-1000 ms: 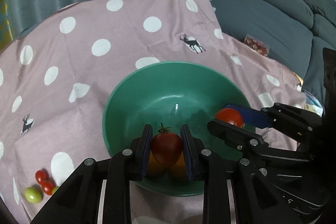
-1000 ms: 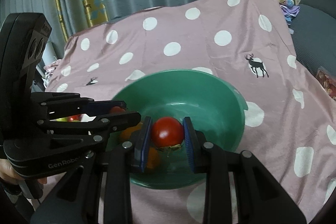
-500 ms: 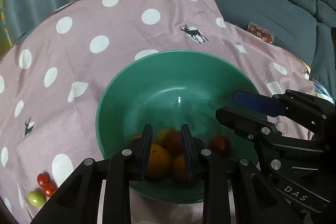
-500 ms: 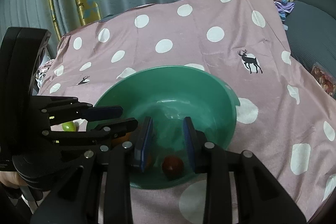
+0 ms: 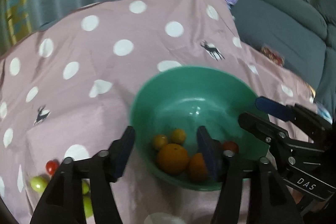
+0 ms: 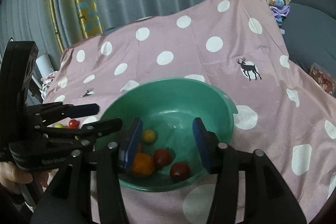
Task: Organize fruits
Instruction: 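Return both tools to the remaining tomatoes and green fruits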
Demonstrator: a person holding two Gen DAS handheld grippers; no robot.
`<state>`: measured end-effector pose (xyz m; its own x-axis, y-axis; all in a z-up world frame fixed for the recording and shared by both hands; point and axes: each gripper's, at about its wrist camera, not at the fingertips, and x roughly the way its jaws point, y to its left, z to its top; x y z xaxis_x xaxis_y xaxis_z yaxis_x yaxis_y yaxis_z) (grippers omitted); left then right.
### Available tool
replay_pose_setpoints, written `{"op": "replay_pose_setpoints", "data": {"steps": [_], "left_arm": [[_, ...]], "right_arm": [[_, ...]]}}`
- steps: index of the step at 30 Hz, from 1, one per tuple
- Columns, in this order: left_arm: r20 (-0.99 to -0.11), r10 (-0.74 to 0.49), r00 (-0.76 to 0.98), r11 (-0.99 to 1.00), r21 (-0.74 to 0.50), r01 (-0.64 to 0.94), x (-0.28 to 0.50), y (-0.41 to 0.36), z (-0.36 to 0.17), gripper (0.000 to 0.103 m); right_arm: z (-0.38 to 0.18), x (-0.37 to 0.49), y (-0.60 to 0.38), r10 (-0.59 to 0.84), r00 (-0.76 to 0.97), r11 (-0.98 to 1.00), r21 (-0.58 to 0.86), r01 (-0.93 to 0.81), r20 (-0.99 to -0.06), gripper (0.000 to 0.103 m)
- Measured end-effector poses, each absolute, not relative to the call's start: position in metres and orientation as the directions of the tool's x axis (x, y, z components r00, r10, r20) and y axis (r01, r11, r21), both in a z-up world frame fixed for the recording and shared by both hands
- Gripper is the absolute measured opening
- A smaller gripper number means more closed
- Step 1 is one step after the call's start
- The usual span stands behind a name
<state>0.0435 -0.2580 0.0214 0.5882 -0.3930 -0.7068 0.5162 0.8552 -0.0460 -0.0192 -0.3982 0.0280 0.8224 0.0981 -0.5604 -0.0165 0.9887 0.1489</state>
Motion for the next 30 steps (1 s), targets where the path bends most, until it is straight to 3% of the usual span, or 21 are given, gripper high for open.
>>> {"op": "replay_pose_setpoints", "data": {"steps": [3,8,10,16,22,30], "left_arm": [[-0.676,-0.398,0.620,0.879,-0.090,0.468,0.039,-0.232,0.031,0.083],[-0.656,-0.340,0.674,0.927,-0.112,0.358,0.030,-0.176,0.039,0.090],[-0.658,-0.296,0.693,0.946,-0.103,0.306,0.026,-0.154,0.039,0.098],[-0.713,-0.133,0.689,0.990,-0.057,0.133,0.004,-0.073,0.018,0.098],[-0.770,-0.145,0.621,0.986,-0.168,0.021,-0.009,-0.026,-0.011,0.098],[-0.755,-0.190,0.627,0.981,-0.122,0.150,0.002,-0.050,-0.011,0.098]], "right_arm": [[0.031,-0.022,-0.394,0.135,0.836,0.983,0.178,-0.046,-0.532,0.062],[0.034,-0.025,-0.382,0.227,0.836,0.964,0.236,-0.121,-0.499,0.078],[0.033,-0.025,-0.372,0.267,0.817,0.956,0.248,-0.157,-0.511,0.083],[0.031,-0.025,-0.343,0.476,0.734,0.874,0.353,-0.334,-0.484,0.084],[0.023,-0.023,-0.313,0.506,0.684,0.862,0.323,-0.390,-0.526,0.084],[0.014,-0.026,-0.289,0.527,0.649,0.847,0.282,-0.450,-0.549,0.084]]}}
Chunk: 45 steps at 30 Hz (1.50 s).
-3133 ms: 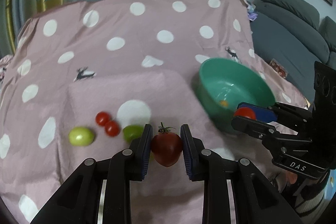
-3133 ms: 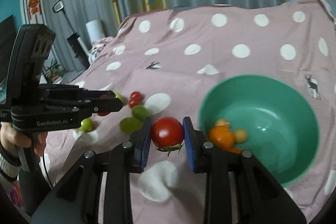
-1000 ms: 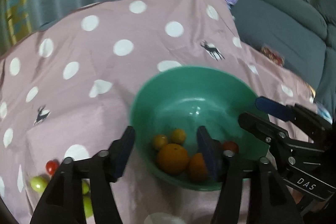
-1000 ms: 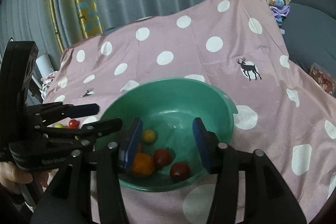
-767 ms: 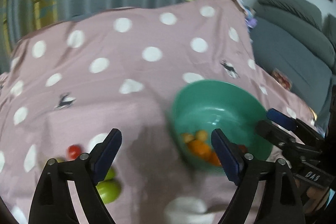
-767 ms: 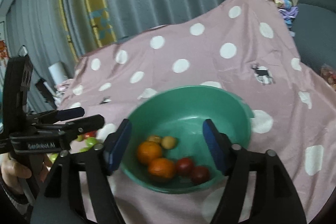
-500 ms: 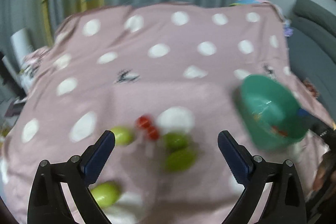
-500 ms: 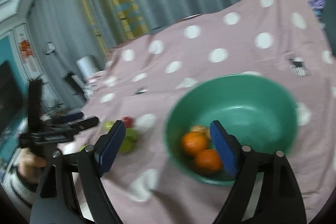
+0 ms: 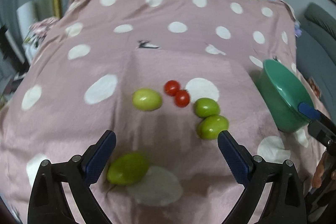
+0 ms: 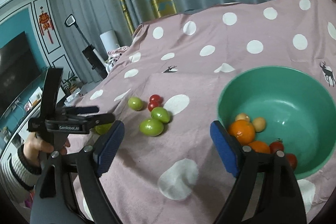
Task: Organize fruits
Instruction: 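Return both tools to the remaining tomatoes and green fruits, then grasp a red cherry tomato with the left tool while the right tool grasps another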
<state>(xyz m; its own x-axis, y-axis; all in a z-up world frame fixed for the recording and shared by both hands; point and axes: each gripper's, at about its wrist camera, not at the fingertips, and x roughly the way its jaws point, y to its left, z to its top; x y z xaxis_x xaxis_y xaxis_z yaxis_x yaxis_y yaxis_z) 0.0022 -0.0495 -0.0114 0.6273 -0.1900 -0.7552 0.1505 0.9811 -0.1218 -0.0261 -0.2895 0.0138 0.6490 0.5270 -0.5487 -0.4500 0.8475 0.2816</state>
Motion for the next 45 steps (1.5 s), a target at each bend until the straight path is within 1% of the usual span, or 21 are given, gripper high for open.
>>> {"op": "replay_pose_setpoints", "data": {"steps": [2,4,8,10,12,13,15,19,21,25,27,29,30,33,36,38,39,41,45], "left_arm": [[-0.764,-0.193,0.615,0.978,-0.101,0.181,0.012,-0.057,-0.014,0.091],[-0.780,-0.180,0.599,0.978,-0.075,0.196,0.025,-0.064,-0.018,0.078],[-0.816,-0.191,0.545,0.974,-0.090,0.206,0.050,-0.071,-0.033,0.075],[-0.830,-0.210,0.517,0.970,-0.109,0.219,0.061,-0.075,-0.039,0.070],[-0.839,-0.201,0.505,0.969,-0.096,0.226,0.068,-0.079,-0.043,0.066],[-0.840,-0.203,0.504,0.969,-0.097,0.230,0.072,-0.081,-0.044,0.065],[-0.839,-0.215,0.500,0.967,-0.111,0.230,0.078,-0.081,-0.044,0.060],[-0.830,-0.242,0.503,0.962,-0.138,0.237,0.090,-0.082,-0.041,0.060],[-0.826,-0.273,0.493,0.956,-0.174,0.237,0.095,-0.080,-0.042,0.060],[-0.828,-0.288,0.481,0.954,-0.206,0.216,0.102,-0.071,-0.043,0.051],[-0.831,-0.276,0.482,0.956,-0.184,0.230,0.100,-0.071,-0.044,0.048],[-0.843,-0.246,0.479,0.956,-0.130,0.262,0.097,-0.078,-0.044,0.048],[-0.848,-0.235,0.475,0.954,-0.108,0.278,0.095,-0.081,-0.046,0.046],[-0.851,-0.220,0.477,0.952,-0.082,0.293,0.096,-0.087,-0.048,0.044],[-0.851,-0.231,0.471,0.953,-0.102,0.284,0.101,-0.088,-0.050,0.044],[-0.864,-0.235,0.445,0.952,-0.112,0.286,0.103,-0.089,-0.056,0.038],[-0.872,-0.220,0.437,0.952,-0.094,0.292,0.102,-0.091,-0.060,0.035],[-0.869,-0.212,0.448,0.952,-0.080,0.295,0.101,-0.093,-0.057,0.034],[-0.856,-0.238,0.459,0.958,-0.130,0.254,0.107,-0.085,-0.055,0.034]], "right_arm": [[0.012,-0.025,-0.287,0.527,0.642,0.847,0.276,-0.455,-0.557,0.084],[0.011,-0.025,-0.286,0.526,0.640,0.846,0.273,-0.457,-0.560,0.084],[0.011,-0.025,-0.287,0.530,0.635,0.844,0.274,-0.461,-0.563,0.084],[0.011,-0.025,-0.286,0.529,0.635,0.844,0.272,-0.462,-0.563,0.084],[0.011,-0.025,-0.287,0.535,0.633,0.841,0.278,-0.465,-0.559,0.084],[0.011,-0.025,-0.287,0.536,0.633,0.840,0.278,-0.466,-0.559,0.084],[0.011,-0.026,-0.287,0.536,0.631,0.840,0.278,-0.466,-0.560,0.084],[0.011,-0.026,-0.287,0.544,0.624,0.835,0.286,-0.471,-0.561,0.084],[0.011,-0.026,-0.287,0.545,0.623,0.834,0.287,-0.471,-0.562,0.084],[0.009,-0.025,-0.290,0.544,0.619,0.835,0.296,-0.463,-0.567,0.084],[0.008,-0.024,-0.292,0.544,0.619,0.836,0.301,-0.460,-0.566,0.084],[0.008,-0.024,-0.293,0.547,0.617,0.834,0.309,-0.457,-0.566,0.084],[0.008,-0.023,-0.293,0.548,0.616,0.834,0.311,-0.456,-0.566,0.084],[0.007,-0.023,-0.293,0.546,0.615,0.835,0.310,-0.454,-0.569,0.084],[0.008,-0.023,-0.292,0.546,0.616,0.835,0.308,-0.456,-0.567,0.084],[0.008,-0.024,-0.292,0.545,0.617,0.835,0.307,-0.456,-0.568,0.084],[0.007,-0.024,-0.291,0.544,0.617,0.836,0.306,-0.455,-0.569,0.084],[0.007,-0.024,-0.292,0.543,0.618,0.837,0.308,-0.452,-0.568,0.084],[0.006,-0.023,-0.292,0.541,0.615,0.838,0.309,-0.450,-0.574,0.084]]}}
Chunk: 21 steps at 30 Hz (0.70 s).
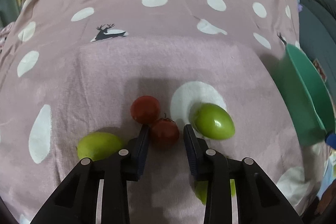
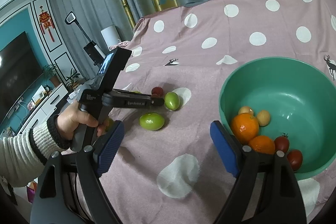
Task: Organize fruits
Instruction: 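Grasp a red cherry tomato with the left tool while the right tool grasps another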
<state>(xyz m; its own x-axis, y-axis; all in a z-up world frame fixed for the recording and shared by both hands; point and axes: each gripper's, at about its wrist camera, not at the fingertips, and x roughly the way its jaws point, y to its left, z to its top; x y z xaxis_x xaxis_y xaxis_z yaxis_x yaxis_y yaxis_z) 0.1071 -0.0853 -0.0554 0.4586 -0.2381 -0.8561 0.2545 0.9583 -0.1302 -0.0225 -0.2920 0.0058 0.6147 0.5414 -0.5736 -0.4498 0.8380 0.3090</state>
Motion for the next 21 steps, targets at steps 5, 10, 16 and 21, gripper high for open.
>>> {"op": "replay_pose_setpoints", "data": {"steps": [5,10,16,21], "left_arm": [[-0.849,-0.251,0.465,0.952,-0.129,0.277,0.107,-0.087,-0.058,0.027],[-0.815,-0.308,0.491,0.943,-0.192,0.273,0.093,-0.071,-0.049,0.027],[-0.750,-0.345,0.564,0.935,-0.225,0.273,0.059,-0.039,-0.015,0.027],[-0.721,-0.357,0.594,0.934,-0.258,0.249,0.031,-0.011,-0.008,0.027]], "right_arm": [[0.005,-0.021,-0.288,0.537,0.611,0.840,0.301,-0.451,-0.582,0.084],[0.006,-0.013,-0.282,0.545,0.600,0.835,0.319,-0.448,-0.586,0.086],[0.014,0.016,-0.255,0.579,0.569,0.813,0.367,-0.452,-0.584,0.086],[0.001,0.065,-0.207,0.532,0.497,0.831,0.309,-0.463,-0.686,0.080]]}}
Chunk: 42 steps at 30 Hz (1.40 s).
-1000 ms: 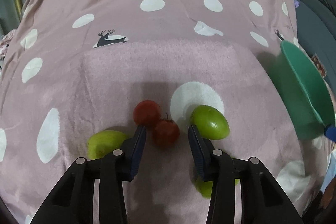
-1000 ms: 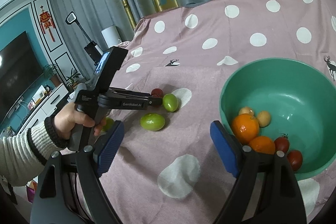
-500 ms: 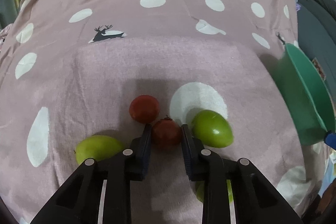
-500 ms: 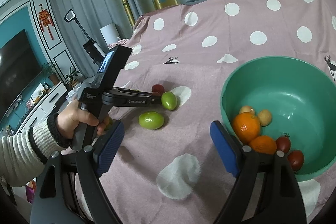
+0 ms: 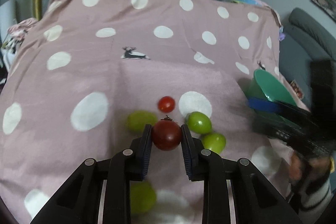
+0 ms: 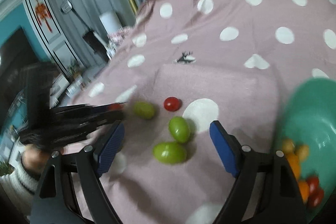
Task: Organize fruits
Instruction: 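Grasp a red cherry tomato with the left tool while the right tool grasps another, then carry both cherry tomatoes into the green bowl and open both tools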
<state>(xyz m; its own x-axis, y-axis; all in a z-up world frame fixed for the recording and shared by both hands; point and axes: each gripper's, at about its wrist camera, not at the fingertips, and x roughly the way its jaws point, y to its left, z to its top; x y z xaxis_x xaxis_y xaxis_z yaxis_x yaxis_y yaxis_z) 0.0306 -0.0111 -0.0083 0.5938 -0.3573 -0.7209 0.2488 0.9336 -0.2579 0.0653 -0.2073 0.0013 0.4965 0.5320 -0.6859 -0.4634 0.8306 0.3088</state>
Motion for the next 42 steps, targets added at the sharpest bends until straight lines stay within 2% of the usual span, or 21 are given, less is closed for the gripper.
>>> {"op": "replay_pose_setpoints", "data": {"steps": [3,7,9,17,19,23,27,35,42], "left_arm": [[-0.716,-0.368,0.593,0.930,-0.277,0.242,0.021,0.000,-0.011,0.027],[-0.708,-0.374,0.599,0.927,-0.286,0.242,0.013,0.009,-0.013,0.027],[-0.703,-0.385,0.598,0.923,-0.299,0.243,0.011,0.012,-0.015,0.027],[-0.694,-0.413,0.589,0.911,-0.328,0.251,0.012,0.020,-0.020,0.027],[-0.693,-0.414,0.590,0.910,-0.331,0.249,0.013,0.022,-0.021,0.027],[-0.694,-0.416,0.587,0.909,-0.331,0.252,0.011,0.021,-0.021,0.027],[-0.699,-0.414,0.583,0.910,-0.326,0.256,0.010,0.018,-0.020,0.027],[-0.703,-0.409,0.581,0.912,-0.307,0.270,0.007,0.000,-0.013,0.027],[-0.711,-0.413,0.570,0.908,-0.273,0.317,0.007,-0.037,-0.002,0.027]], "right_arm": [[-0.016,0.097,-0.178,0.478,0.441,0.845,0.263,-0.465,-0.760,0.069],[-0.039,0.125,-0.149,0.422,0.379,0.851,0.216,-0.478,-0.824,0.062],[-0.049,0.134,-0.139,0.389,0.362,0.858,0.190,-0.478,-0.847,0.049],[-0.061,0.152,-0.118,0.333,0.348,0.867,0.140,-0.478,-0.876,0.041],[-0.062,0.155,-0.112,0.306,0.359,0.867,0.103,-0.487,-0.882,0.032],[-0.063,0.154,-0.110,0.293,0.376,0.864,0.075,-0.497,-0.879,0.031],[-0.053,0.143,-0.121,0.351,0.391,0.865,0.134,-0.484,-0.851,0.031],[-0.015,0.092,-0.170,0.458,0.468,0.851,0.221,-0.477,-0.756,0.031],[0.015,0.048,-0.219,0.477,0.557,0.858,0.221,-0.464,-0.680,0.031]]}}
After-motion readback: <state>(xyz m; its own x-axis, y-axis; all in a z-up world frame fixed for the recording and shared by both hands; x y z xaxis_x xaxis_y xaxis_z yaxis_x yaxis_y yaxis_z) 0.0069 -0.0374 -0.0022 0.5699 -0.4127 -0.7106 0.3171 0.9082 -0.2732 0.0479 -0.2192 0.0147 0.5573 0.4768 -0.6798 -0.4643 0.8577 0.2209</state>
